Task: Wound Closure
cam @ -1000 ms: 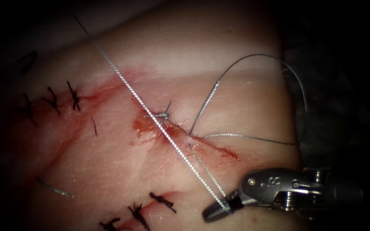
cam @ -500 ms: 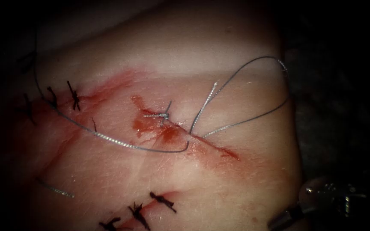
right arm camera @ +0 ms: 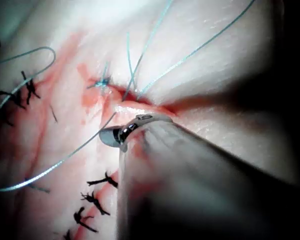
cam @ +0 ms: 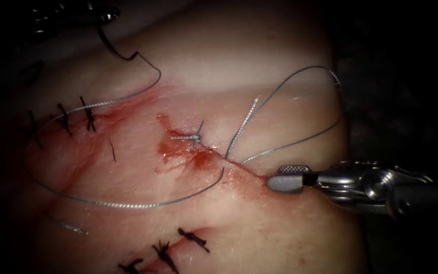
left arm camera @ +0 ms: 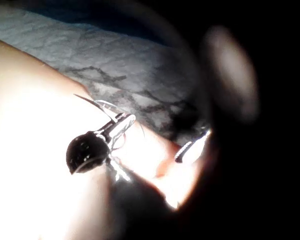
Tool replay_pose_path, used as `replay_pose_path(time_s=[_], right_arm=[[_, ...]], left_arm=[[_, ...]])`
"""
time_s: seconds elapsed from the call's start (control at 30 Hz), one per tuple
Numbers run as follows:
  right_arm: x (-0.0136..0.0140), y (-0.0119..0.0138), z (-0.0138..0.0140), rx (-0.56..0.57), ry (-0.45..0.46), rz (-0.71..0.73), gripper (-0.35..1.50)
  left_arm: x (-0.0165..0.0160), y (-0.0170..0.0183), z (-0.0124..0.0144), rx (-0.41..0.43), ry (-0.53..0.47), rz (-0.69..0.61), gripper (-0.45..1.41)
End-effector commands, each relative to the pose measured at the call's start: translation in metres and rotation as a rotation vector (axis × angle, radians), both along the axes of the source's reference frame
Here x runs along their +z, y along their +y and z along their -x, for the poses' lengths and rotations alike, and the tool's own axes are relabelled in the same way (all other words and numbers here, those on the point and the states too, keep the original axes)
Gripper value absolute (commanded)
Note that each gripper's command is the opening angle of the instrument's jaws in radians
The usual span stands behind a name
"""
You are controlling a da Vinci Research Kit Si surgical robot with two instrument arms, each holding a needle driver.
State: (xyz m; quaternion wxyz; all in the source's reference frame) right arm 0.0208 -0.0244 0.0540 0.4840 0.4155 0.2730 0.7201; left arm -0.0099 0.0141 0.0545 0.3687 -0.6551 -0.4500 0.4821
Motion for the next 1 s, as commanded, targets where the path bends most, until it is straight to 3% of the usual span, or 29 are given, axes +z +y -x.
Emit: replay_pose_path(time_s=[0.03, 0.1, 0.13, 0.17, 0.23, 0.3, 0.37, 0.47, 0.63, 0.9, 1.0], right_arm=[[0.001, -0.0012, -0.0008, 0.071, 0.048, -0.07, 0.27], [0.0018, -0.0021, -0.0012, 0.14, 0.11, -0.206, 0.24], [0.002, -0.0023, -0.0015, 0.164, 0.122, -0.267, 0.31], [0.0022, -0.0025, -0.0018, 0.173, 0.137, -0.308, 0.63], [0.0021, -0.0028, -0.0028, 0.234, 0.172, -0.448, 0.57], [0.0021, -0.0029, -0.0033, 0.26, 0.186, -0.496, 0.59], [0.0022, -0.0029, -0.0041, 0.292, 0.217, -0.544, 0.47], [0.0026, -0.0026, -0.0058, 0.312, 0.276, -0.541, 0.29], [0.0036, -0.0021, -0.0077, 0.333, 0.316, -0.533, 0.51], [0.0054, -0.0007, -0.0079, 0.333, 0.316, -0.462, 0.49], [0.0059, -0.0004, -0.0075, 0.34, 0.316, -0.458, 0.41]], left_arm=[[0.0003, -0.0003, 0.0009, 0.013, -0.006, -0.007, -0.45], [-0.0001, -0.0008, 0.0014, 0.039, -0.024, -0.008, -0.45], [-0.0003, -0.001, 0.0016, 0.048, -0.03, -0.01, -0.45], [-0.0005, -0.0011, 0.0017, 0.052, -0.033, -0.012, -0.45], [-0.0007, -0.0012, 0.0016, 0.07, -0.045, -0.014, -0.45], [-0.0008, -0.0011, 0.0016, 0.074, -0.048, -0.015, -0.45], [-0.0008, -0.0011, 0.0016, 0.075, -0.048, -0.017, -0.45], [-0.0008, -0.0011, 0.0015, 0.078, -0.05, -0.017, -0.45], [-0.0008, -0.0011, 0.0015, 0.071, -0.042, -0.02, -0.45], [-0.0007, -0.0011, 0.0016, 0.081, -0.027, -0.019, -0.45], [-0.0007, -0.0011, 0.0016, 0.083, -0.025, -0.018, -0.45]])
